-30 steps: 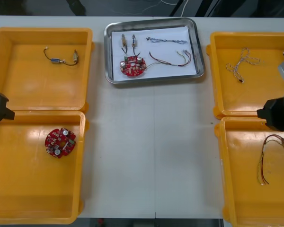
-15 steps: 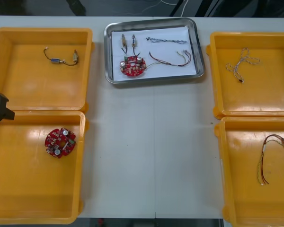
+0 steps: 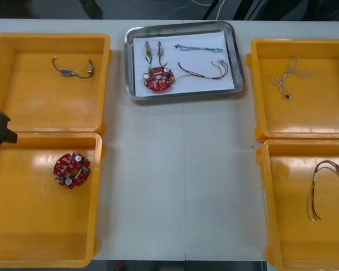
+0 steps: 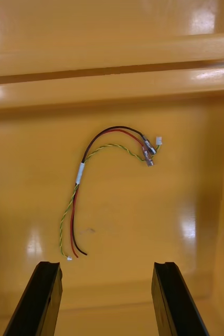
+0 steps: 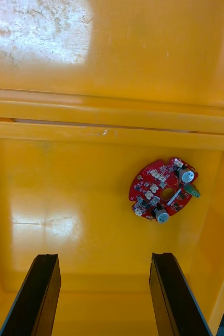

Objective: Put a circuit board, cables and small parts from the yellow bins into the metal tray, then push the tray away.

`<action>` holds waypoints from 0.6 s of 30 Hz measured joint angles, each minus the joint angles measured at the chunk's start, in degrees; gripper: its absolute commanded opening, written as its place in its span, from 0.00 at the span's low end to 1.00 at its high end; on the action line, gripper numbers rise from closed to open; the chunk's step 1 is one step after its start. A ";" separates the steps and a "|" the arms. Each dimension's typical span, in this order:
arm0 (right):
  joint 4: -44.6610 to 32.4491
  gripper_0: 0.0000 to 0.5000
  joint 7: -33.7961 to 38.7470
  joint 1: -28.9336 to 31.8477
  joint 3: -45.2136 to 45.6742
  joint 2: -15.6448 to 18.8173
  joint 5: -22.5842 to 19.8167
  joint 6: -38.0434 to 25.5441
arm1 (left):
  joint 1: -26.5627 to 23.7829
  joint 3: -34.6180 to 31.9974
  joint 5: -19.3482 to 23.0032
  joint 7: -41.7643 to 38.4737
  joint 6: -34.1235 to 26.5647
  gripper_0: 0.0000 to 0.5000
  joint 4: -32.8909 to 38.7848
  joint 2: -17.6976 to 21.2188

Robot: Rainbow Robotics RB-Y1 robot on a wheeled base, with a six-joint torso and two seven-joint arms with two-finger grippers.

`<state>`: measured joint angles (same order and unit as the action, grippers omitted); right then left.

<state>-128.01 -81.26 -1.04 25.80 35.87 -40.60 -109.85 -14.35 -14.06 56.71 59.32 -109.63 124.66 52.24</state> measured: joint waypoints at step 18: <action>-0.19 1.00 -0.19 -0.02 0.00 0.03 -2.42 0.00 | 0.00 0.00 0.00 0.00 0.00 1.00 0.00 0.00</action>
<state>-128.20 -81.46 -1.06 25.80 35.89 -43.01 -109.85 -14.35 -14.06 56.71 59.32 -109.63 124.66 52.24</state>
